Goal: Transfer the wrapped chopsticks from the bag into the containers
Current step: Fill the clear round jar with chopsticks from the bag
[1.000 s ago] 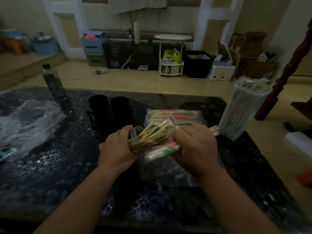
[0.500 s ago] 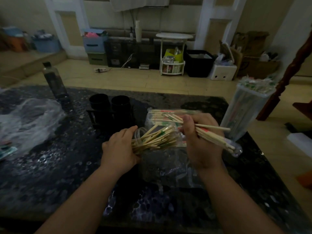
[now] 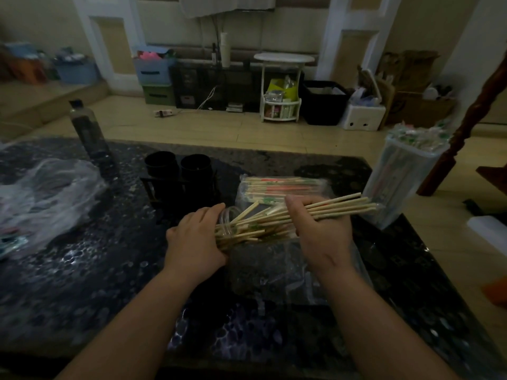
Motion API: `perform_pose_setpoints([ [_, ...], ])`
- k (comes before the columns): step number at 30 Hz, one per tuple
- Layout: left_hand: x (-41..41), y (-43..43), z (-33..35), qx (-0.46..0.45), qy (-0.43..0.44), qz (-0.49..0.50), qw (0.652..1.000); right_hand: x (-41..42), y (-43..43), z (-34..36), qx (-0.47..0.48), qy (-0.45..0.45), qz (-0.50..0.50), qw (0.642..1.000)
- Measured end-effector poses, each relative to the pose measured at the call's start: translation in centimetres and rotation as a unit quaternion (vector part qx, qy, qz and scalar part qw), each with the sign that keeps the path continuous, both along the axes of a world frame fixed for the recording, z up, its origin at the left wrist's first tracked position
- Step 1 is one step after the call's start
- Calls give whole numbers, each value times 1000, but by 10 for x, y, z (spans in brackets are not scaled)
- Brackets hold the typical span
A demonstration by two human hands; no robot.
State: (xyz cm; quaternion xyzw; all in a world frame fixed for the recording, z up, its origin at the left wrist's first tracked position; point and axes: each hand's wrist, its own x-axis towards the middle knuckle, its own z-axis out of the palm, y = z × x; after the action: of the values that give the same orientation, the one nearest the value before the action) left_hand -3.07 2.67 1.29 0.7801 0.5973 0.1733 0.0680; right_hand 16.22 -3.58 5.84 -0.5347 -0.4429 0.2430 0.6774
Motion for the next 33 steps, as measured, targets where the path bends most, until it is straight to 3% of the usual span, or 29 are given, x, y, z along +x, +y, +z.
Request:
perform_pose_setpoints([
  [7, 3, 0, 1, 2, -5, -1, 1000, 4, 4, -3, -30, -11, 9, 999],
  [10, 3, 0, 1, 4, 0, -10, 1000, 7, 6, -5, -100, -37, 35, 994],
  [14, 3, 1, 2, 1, 7, -14, 1000, 3, 3, -4, -131, 103, 120, 979],
  [16, 3, 1, 1, 1, 5, -13, 1000, 4, 5, 2, -83, 183, 87, 976],
  [18, 2, 1, 0, 3, -2, -13, 1000, 7, 7, 4, -63, 202, 48, 976],
  [23, 4, 0, -1, 13, -1, -22, 1000, -2, 9, -14, -130, 18, 7, 991],
  [28, 4, 1, -1, 23, -8, -16, 1000, 1, 4, -6, -30, 11, -74, 997],
  [31, 4, 1, -1, 24, -8, -19, 999, -1, 8, -12, -104, -124, -3, 987],
  [33, 4, 0, -1, 22, -3, -18, 1000, -6, 7, -22, -187, -234, 70, 951],
])
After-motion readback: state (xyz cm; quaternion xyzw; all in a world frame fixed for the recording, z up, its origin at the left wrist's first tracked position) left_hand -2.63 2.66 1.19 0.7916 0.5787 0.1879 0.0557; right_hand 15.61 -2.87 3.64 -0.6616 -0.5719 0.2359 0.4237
